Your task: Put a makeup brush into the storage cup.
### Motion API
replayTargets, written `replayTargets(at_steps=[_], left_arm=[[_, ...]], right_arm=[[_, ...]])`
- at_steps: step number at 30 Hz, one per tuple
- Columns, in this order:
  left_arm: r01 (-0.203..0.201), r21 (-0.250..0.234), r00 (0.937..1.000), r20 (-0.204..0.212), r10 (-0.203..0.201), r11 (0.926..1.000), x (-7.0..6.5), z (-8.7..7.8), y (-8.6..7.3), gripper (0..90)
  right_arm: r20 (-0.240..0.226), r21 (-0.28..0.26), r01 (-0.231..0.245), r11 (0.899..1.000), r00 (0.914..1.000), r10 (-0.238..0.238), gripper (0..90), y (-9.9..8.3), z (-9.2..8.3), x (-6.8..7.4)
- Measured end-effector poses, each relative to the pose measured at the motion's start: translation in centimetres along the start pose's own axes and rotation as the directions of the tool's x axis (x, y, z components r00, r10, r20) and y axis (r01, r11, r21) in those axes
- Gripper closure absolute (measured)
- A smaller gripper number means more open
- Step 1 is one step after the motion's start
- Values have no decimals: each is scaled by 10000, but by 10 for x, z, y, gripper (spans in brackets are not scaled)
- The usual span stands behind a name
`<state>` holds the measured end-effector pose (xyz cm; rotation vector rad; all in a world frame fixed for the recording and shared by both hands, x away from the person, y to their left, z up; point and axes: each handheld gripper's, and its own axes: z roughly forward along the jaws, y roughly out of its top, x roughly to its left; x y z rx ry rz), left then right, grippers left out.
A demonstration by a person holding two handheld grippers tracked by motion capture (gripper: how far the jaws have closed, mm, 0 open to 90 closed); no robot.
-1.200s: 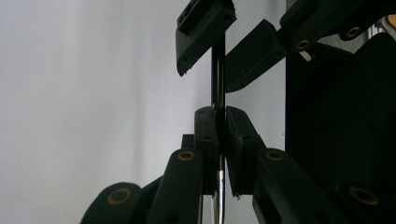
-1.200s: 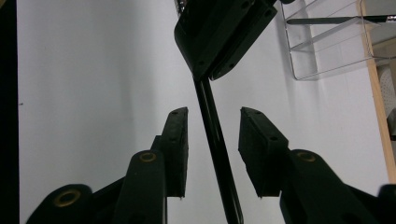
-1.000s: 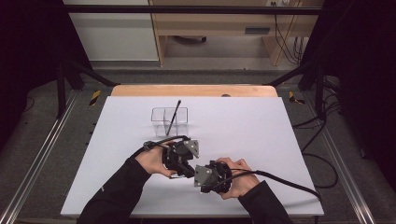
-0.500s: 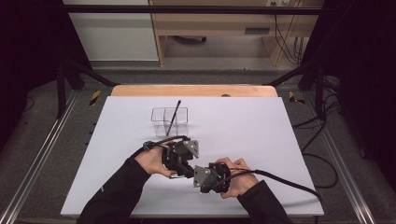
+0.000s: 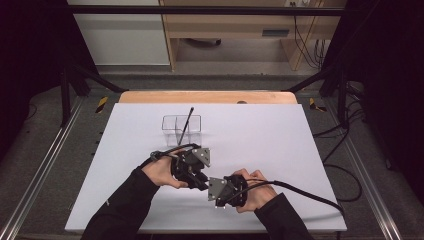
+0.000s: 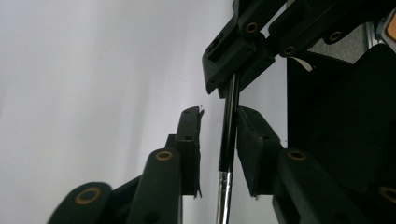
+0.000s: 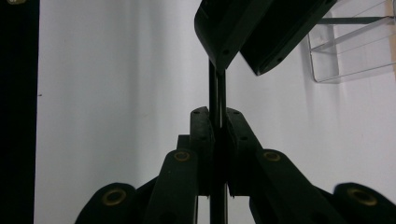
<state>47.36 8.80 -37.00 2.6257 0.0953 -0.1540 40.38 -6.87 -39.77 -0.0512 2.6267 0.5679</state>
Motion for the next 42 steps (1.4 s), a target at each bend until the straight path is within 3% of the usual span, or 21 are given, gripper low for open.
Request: replayTargets(at_steps=[4,8,11,20,24,29,33,36,37,38,40,41,42], left_arm=[[109,-388,9992,-375,-124,9992,1,-4,-4,610],[68,-916,9967,-800,-142,9958,1,-9,-9,444],[129,-1288,9940,-1063,-267,9916,1,-13,-14,373],[414,-2022,9827,-1687,-765,9785,2,-21,-33,242],[684,-2377,9748,-1907,-1156,9689,2,-23,-44,219],[1015,-2770,9596,-2262,-1675,9555,1,-22,-58,181],[1143,-2935,9535,-2358,-1878,9491,0,-20,-64,155],[1308,-3094,9468,-2428,-2112,9419,-2,-17,-68,144],[1384,-3182,9415,-2517,-2243,9379,-3,-15,-70,141],[1384,-3182,9415,-2517,-2243,9379,-3,-15,-70,141],[1472,-3387,9359,-2562,-2416,9293,-5,-13,-73,142],[1491,-3447,9327,-2623,-2476,9268,-6,-12,-74,141],[1522,-3529,9289,-2681,-2556,9232,-7,-11,-75,141]], right_arm=[[-82,17,-252,9997,9996,253,837,-2,0,-1],[-167,0,-681,9977,9975,681,837,-6,1,-5],[-237,28,-1028,9947,9944,1028,837,-10,1,-7],[-359,-6,-1906,9817,9810,1904,837,-25,1,-12],[-432,-141,-2310,9729,9722,2302,837,-31,1,-12],[-463,-332,-2824,9587,9586,2808,837,-39,2,-12],[-412,-517,-3029,9516,9527,3010,837,-44,2,-12],[-378,-697,-3326,9405,9430,3306,837,-48,1,-13],[-337,-862,-3479,9335,9375,3463,837,-51,2,-13],[-337,-862,-3479,9335,9375,3463,837,-51,2,-13],[-283,-1053,-3732,9218,9277,3724,837,-54,2,-12],[-283,-1053,-3732,9218,9277,3724,837,-54,2,-12],[-257,-1207,-3922,9119,9196,3921,837,-57,3,-12]])
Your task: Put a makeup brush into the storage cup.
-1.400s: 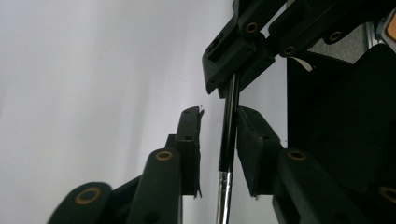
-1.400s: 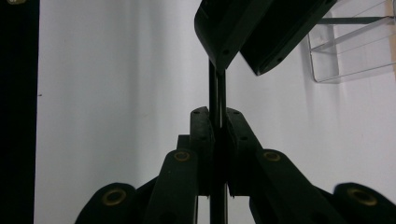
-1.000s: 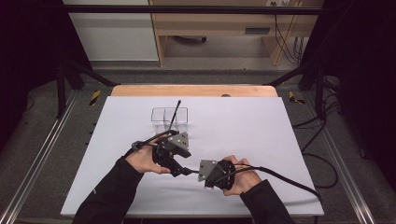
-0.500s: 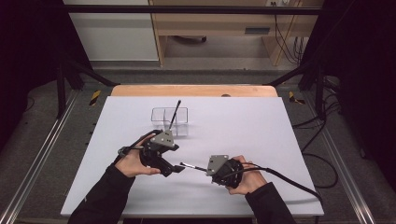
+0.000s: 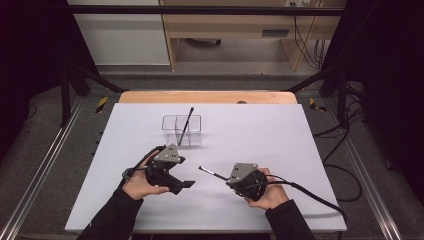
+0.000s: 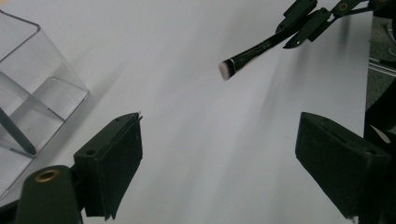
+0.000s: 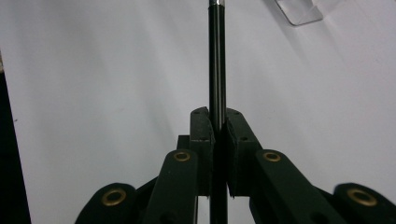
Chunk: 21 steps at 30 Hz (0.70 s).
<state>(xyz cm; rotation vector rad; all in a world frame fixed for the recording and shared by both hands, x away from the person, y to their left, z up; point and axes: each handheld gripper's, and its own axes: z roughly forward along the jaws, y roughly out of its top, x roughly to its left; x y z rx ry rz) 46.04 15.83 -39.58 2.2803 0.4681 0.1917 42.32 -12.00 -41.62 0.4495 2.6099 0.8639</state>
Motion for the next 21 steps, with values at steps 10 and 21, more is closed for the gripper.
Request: replayTargets(at_steps=[10,21], left_arm=[[835,-1177,9924,-798,-933,9895,-4,-2,-14,144],[1418,-2142,9787,-1158,-1693,9664,-7,-2,-24,152]], right_arm=[[140,-764,-830,9936,9963,843,837,-6,0,-1],[227,-1678,-1849,9683,9813,1913,837,-15,-2,-5]])
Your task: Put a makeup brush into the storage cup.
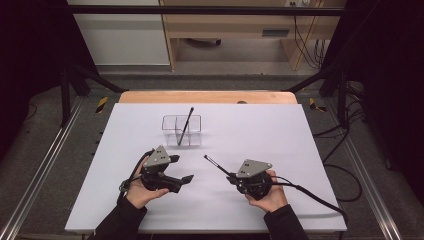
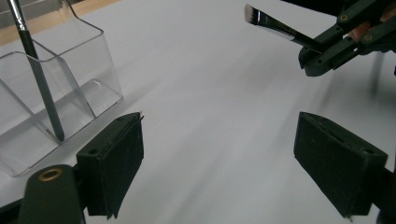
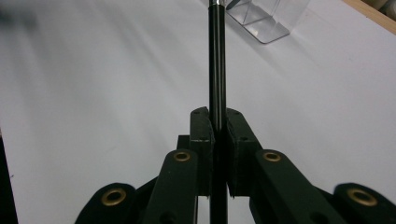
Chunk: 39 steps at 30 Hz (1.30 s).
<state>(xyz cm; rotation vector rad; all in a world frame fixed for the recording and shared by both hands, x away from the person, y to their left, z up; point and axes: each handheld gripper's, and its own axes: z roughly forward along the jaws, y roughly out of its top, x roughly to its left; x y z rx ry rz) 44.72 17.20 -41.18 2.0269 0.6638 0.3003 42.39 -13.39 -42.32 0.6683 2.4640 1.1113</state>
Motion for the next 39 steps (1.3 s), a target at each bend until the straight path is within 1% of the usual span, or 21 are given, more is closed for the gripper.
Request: replayTargets(at_steps=[3,4,5,6,7,9,10,11,13,15,18,20,22,29,33,34,35,37,38,39], left_arm=[[189,-272,9997,-129,-193,9994,-2,1,-2,150],[260,-329,9995,-169,-266,9991,-3,1,-2,150],[342,-392,9993,-141,-348,9986,-3,1,-2,149],[391,-468,9991,-155,-399,9981,-4,1,-2,149],[404,-547,9990,-187,-415,9977,-5,2,-2,150],[453,-593,9988,-136,-462,9972,-7,3,-3,151],[450,-651,9988,-176,-462,9969,-8,4,-4,152],[561,-690,9983,-106,-570,9960,-9,6,-5,152],[597,-766,9980,-139,-610,9953,-10,6,-6,152],[787,-905,9968,-73,-797,9928,-11,8,-6,151],[820,-964,9965,-52,-829,9920,-12,9,-6,152],[859,-1044,9961,-130,-877,9908,-13,10,-7,152],[990,-1153,9949,-66,-1004,9884,-13,10,-6,153],[1144,-1470,9932,-60,-1165,9825,-17,12,-5,159],[1274,-1590,9916,0,-1290,9790,-20,15,-3,163],[1320,-1675,9910,4,-1339,9770,-22,16,-3,165],[1320,-1675,9910,4,-1339,9770,-22,16,-3,169],[1386,-1700,9902,84,-1392,9756,-23,17,-2,169],[1420,-1795,9898,121,-1422,9735,-24,18,-1,172],[1433,-1783,9896,144,-1430,9735,-24,18,0,173]], right_arm=[[117,-223,-266,9994,9996,269,837,-1,-2,-1],[117,-223,-266,9994,9996,269,837,-1,-2,-1],[116,-370,-443,9983,9989,447,837,-1,-3,-1],[116,-370,-443,9983,9989,447,837,-1,-3,-1],[127,-432,-537,9976,9984,543,836,-2,-3,-1],[184,-575,-575,9967,9981,587,837,-2,-4,-1],[223,-674,-686,9954,9973,702,836,-2,-4,0],[275,-737,-747,9945,9967,769,837,-2,-4,0],[286,-800,-832,9933,9959,857,836,-2,-5,0],[292,-850,-907,9922,9952,935,837,-3,-5,0],[320,-855,-994,9914,9942,1025,836,-3,-4,1],[350,-868,-1054,9906,9935,1088,836,-3,-3,1],[409,-900,-1091,9900,9927,1131,836,-4,-2,2],[345,-1069,-1353,9850,9896,1396,836,-4,-1,1],[372,-1145,-1473,9824,9876,1524,836,-5,-1,1],[396,-1156,-1482,9822,9873,1536,836,-5,-1,1],[423,-1188,-1503,9815,9868,1562,836,-5,-1,1],[432,-1244,-1538,9802,9861,1602,836,-5,-1,1],[450,-1272,-1557,9796,9857,1625,836,-5,-1,1],[415,-1279,-1586,9790,9854,1650,836,-5,-1,1]])
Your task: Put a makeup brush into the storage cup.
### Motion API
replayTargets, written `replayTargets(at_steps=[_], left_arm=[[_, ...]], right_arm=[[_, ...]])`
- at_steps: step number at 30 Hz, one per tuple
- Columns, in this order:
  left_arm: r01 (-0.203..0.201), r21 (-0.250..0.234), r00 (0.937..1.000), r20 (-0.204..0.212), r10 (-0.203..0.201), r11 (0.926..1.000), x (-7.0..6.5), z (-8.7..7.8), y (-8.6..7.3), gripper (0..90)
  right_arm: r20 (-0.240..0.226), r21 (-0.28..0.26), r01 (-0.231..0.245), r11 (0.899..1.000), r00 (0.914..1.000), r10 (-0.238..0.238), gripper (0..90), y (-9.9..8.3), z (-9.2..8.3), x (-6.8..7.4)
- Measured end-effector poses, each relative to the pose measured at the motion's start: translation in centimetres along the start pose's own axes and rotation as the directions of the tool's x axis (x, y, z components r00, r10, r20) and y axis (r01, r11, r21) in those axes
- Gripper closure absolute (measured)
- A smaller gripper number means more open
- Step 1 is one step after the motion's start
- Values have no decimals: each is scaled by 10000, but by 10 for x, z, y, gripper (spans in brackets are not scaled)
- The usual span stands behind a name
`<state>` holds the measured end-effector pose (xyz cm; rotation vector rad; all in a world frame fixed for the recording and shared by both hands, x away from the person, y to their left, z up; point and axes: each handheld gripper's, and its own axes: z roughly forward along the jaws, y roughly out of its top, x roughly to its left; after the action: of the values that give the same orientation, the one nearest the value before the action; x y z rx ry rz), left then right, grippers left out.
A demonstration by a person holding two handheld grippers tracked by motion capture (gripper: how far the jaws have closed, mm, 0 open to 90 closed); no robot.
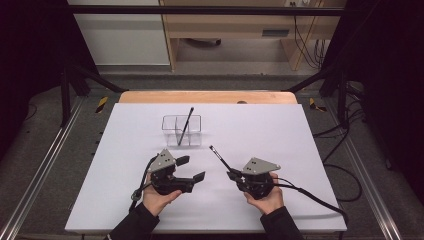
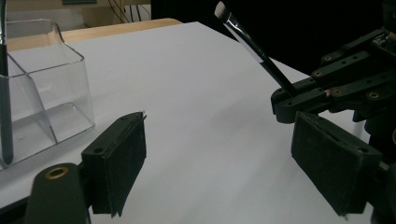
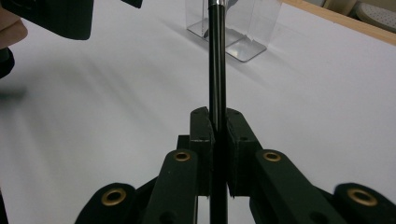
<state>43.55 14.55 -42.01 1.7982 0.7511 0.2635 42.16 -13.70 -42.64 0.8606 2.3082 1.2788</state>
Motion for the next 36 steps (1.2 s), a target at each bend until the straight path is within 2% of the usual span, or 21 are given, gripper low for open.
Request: replayTargets(at_steps=[13,24,36], left_arm=[[233,-244,9995,204,-228,9994,-1,3,7,183],[532,-646,9972,567,-496,9965,-9,16,18,200],[805,-813,9942,776,-743,9934,-10,26,18,224]], right_arm=[[-14,-139,-136,9998,9999,136,836,1,0,1],[46,-295,-191,9994,9998,192,837,1,-2,1],[14,-484,-309,9983,9995,310,837,1,-2,3]])
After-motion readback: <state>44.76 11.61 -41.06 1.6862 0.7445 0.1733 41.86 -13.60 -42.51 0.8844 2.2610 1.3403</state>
